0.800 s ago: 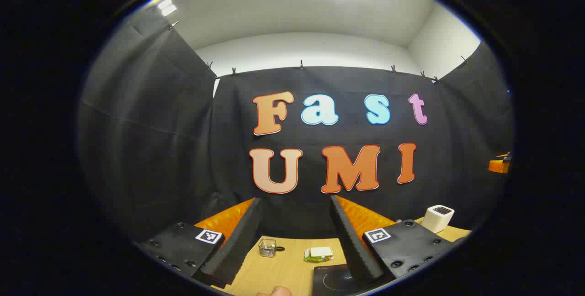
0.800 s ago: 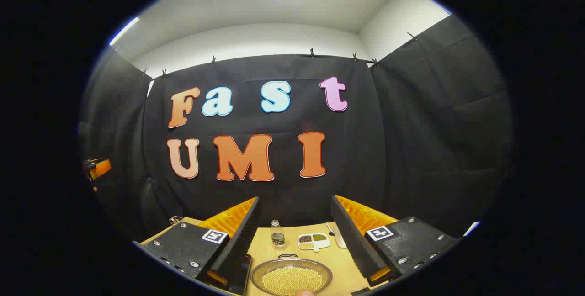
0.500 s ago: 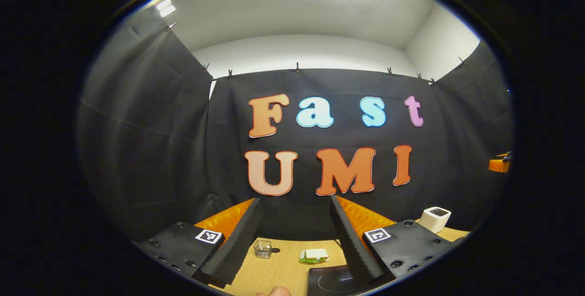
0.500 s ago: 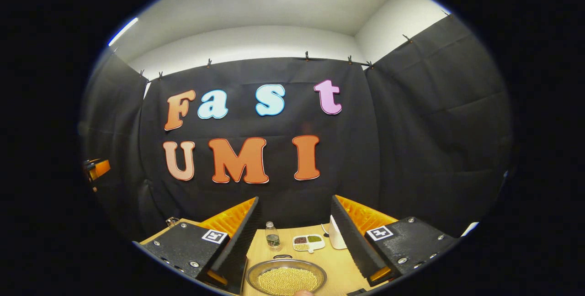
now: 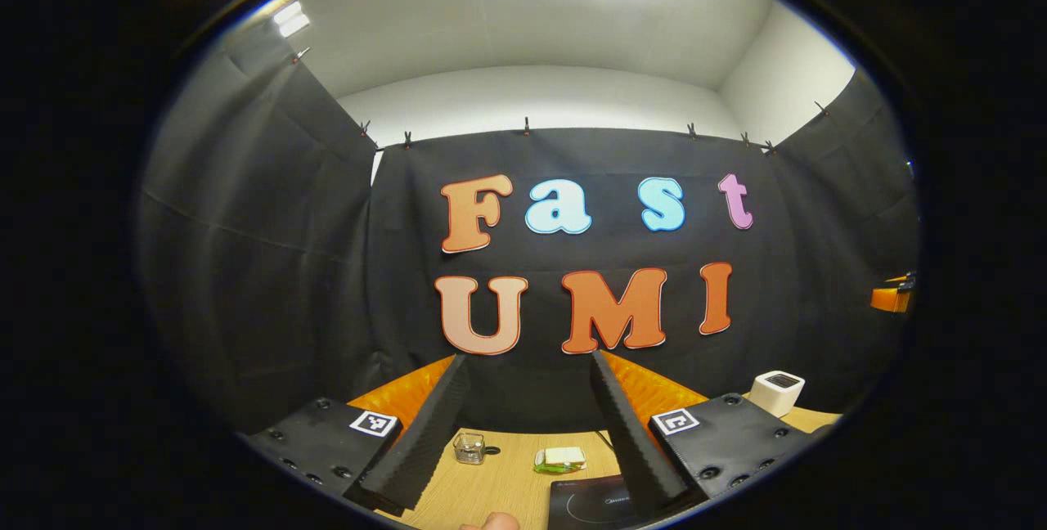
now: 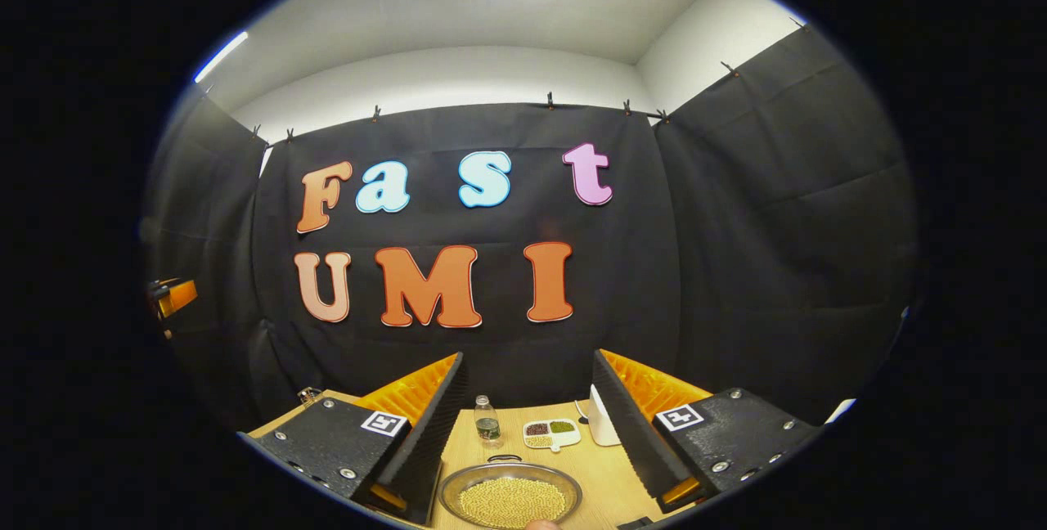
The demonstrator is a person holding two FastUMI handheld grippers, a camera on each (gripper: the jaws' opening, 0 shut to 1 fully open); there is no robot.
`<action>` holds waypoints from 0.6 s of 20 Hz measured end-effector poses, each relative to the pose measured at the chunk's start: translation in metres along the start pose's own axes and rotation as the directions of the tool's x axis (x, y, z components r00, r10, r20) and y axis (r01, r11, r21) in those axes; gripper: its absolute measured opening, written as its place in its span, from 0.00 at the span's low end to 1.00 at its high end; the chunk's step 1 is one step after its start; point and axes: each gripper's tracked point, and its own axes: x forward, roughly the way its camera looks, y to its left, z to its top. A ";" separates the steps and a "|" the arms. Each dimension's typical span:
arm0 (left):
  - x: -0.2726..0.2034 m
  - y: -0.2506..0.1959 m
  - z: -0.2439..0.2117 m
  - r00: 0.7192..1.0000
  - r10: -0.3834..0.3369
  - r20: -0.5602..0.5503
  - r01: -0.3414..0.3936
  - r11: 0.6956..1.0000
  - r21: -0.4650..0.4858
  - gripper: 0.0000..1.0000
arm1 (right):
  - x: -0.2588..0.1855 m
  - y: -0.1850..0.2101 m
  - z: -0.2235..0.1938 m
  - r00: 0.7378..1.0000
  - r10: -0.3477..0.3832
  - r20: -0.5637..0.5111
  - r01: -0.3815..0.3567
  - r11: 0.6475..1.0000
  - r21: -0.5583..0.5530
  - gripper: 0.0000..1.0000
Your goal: First push the handle of the pot to place it horizontally, then grasp the pot with both hands and set it on the induction cooktop.
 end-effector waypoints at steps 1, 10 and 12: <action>-0.001 0.000 0.001 1.000 0.000 0.002 0.000 1.000 0.000 0.97 | 0.001 0.001 -0.001 1.000 0.002 -0.002 -0.002 1.000 -0.004 0.95; -0.001 0.002 -0.001 1.000 0.008 0.002 -0.008 1.000 -0.005 0.97 | 0.006 0.007 -0.019 0.999 0.031 -0.038 -0.031 0.999 -0.010 0.93; 0.000 0.002 -0.003 1.000 0.006 -0.002 -0.006 1.000 -0.012 0.97 | 0.006 0.008 -0.026 0.998 0.033 -0.050 -0.034 0.999 -0.018 0.91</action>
